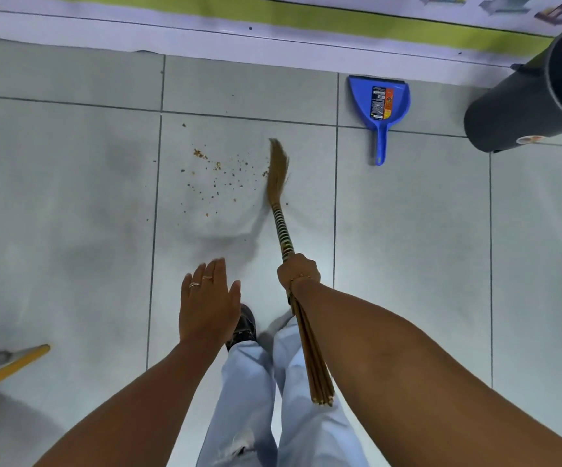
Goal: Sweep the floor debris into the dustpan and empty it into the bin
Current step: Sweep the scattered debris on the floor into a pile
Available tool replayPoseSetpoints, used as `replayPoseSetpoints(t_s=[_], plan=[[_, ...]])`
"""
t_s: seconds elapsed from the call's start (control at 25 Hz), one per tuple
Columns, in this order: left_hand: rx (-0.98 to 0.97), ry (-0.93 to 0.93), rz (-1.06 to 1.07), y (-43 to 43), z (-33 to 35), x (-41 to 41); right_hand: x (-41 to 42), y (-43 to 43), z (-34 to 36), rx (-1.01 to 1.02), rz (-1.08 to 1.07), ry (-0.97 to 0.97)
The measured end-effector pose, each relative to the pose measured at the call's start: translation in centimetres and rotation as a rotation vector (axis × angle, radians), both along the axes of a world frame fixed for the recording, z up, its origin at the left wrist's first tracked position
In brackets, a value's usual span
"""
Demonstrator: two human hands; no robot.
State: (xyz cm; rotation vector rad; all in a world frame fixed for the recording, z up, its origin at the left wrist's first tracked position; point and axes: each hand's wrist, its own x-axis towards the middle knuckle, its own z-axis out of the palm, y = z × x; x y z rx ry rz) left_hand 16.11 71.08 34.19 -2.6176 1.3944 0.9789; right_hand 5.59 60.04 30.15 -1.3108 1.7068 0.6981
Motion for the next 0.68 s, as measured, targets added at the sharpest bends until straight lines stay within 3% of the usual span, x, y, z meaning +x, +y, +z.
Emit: replayPoseSetpoints(t_s=[0.36, 0.52, 0.68], plan=[[-0.019, -0.058, 0.025, 2.2, 0.8, 1.7, 4.0, 3.8, -0.1, -0.004, 0.088, -0.122], [-0.01, -0.067, 0.063, 2.6, 1.3, 2.1, 3.0, 5.8, 1.3, -0.115, 0.027, -0.196], [-0.048, -0.035, 0.051, 2.2, 1.5, 1.5, 0.7, 6.9, 1.8, -0.212, -0.079, -0.137]])
